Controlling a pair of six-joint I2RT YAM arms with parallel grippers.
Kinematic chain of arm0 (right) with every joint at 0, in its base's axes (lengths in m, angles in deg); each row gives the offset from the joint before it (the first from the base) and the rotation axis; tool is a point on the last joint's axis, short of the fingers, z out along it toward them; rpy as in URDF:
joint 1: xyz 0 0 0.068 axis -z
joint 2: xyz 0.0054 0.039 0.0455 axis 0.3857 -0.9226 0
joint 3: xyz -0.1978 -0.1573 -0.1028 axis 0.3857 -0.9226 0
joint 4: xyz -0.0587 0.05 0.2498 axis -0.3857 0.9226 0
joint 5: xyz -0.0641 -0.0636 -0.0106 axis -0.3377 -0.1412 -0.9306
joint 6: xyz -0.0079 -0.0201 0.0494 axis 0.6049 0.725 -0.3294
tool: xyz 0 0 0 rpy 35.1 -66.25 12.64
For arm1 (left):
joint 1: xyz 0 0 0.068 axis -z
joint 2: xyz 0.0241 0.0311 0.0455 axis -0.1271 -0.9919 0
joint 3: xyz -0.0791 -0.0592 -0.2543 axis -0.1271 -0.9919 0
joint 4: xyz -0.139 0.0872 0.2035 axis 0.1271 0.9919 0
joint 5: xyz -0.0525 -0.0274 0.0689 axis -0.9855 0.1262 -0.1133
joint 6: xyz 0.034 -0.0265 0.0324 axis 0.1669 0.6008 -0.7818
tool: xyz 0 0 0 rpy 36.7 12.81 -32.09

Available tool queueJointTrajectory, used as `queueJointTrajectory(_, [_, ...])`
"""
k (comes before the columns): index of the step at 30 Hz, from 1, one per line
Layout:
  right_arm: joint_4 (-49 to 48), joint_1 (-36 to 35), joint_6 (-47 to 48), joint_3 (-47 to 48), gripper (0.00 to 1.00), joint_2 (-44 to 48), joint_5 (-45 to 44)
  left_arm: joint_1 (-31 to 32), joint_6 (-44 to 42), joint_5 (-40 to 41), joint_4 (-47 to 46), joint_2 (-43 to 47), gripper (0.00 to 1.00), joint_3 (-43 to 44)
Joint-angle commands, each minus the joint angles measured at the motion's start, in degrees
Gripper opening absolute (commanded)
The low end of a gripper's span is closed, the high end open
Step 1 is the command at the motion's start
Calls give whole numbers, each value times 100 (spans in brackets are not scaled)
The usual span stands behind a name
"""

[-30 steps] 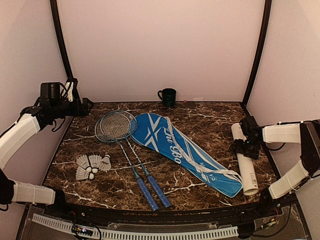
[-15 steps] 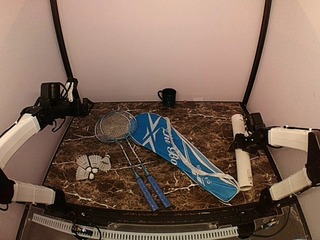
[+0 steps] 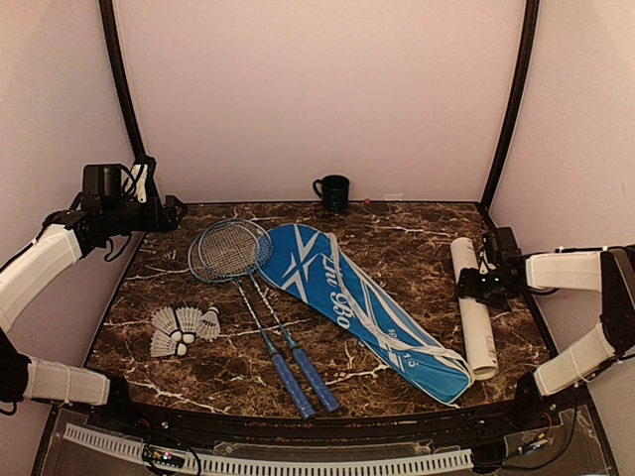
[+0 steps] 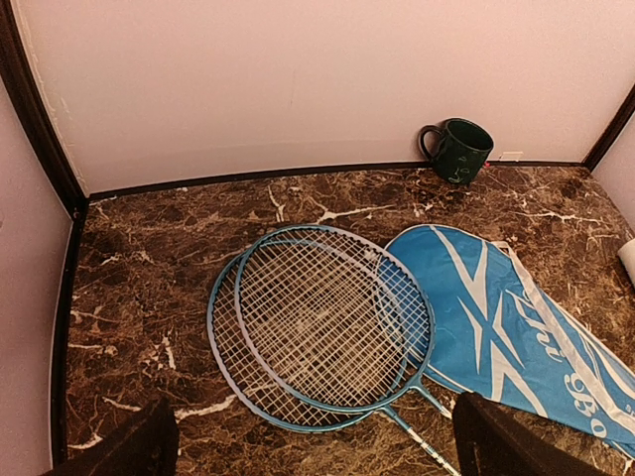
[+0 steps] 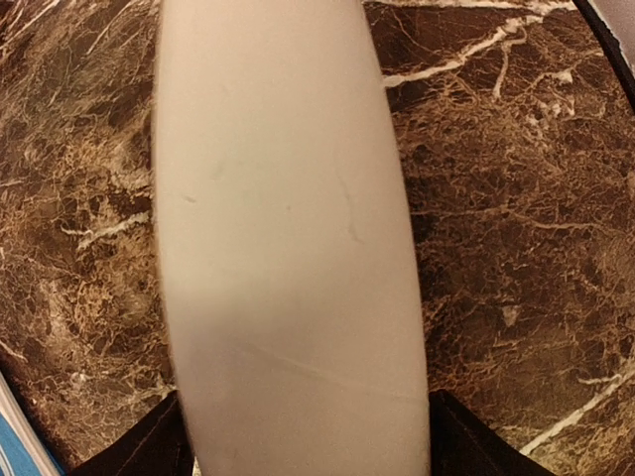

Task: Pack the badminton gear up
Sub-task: Pick up the shuttle tube from the center of the board.

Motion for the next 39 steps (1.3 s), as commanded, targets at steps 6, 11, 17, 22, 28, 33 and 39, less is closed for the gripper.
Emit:
queueJointTrajectory(6, [-311, 5, -52, -159, 84, -171, 46, -7, -41, -74, 77, 54, 99, -17])
queueJointTrajectory(11, [-352, 7, -130, -150, 77, -212, -26, -10, -48, -46, 75, 80, 99, -22])
queueJointTrajectory(17, [-371, 7, -246, -220, 67, 188, -275, -10, -48, -37, 75, 76, 99, -34])
queueJointTrajectory(22, [-266, 20, -298, -282, 64, 706, -714, -10, -46, -17, 77, 52, 99, -31])
queueJointTrajectory(28, [-322, 86, -366, -422, 61, 1415, -929, -5, -46, 7, 66, 22, 99, -36])
queueJointTrajectory(33, [-185, 125, -237, -297, 61, 1888, -1133, -10, -48, -20, 70, -5, 99, -43])
queueJointTrajectory(39, [150, 130, -59, 266, 60, 2077, -1185, -8, -44, -37, 67, -5, 99, -33])
